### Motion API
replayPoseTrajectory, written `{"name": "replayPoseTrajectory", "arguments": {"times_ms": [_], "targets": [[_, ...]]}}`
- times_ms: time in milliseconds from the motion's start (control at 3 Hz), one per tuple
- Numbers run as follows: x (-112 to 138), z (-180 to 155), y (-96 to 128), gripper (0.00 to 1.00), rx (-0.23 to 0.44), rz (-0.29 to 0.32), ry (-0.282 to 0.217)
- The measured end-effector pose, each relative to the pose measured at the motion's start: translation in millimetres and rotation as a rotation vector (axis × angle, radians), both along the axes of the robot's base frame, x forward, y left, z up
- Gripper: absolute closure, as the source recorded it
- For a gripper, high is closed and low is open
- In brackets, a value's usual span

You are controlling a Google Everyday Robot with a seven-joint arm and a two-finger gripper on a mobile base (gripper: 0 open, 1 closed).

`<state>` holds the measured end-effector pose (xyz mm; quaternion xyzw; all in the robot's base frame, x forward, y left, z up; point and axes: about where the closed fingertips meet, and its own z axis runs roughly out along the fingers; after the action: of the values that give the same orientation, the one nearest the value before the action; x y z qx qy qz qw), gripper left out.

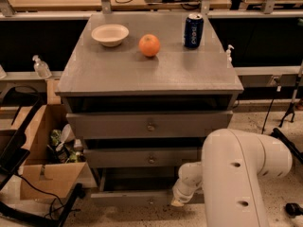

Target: Open bottom drawer

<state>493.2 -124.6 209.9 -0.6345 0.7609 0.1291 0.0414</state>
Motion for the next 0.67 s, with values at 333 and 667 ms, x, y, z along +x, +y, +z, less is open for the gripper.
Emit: {"name": "replayPoseTrajectory", "arguments": {"times_ms": [333,667], "targets": [[0.0,0.0,0.0,0.11,0.0,0.0,0.0],[-0.1,-0.1,0.0,0.0,0.0,0.0,0.0]]}}
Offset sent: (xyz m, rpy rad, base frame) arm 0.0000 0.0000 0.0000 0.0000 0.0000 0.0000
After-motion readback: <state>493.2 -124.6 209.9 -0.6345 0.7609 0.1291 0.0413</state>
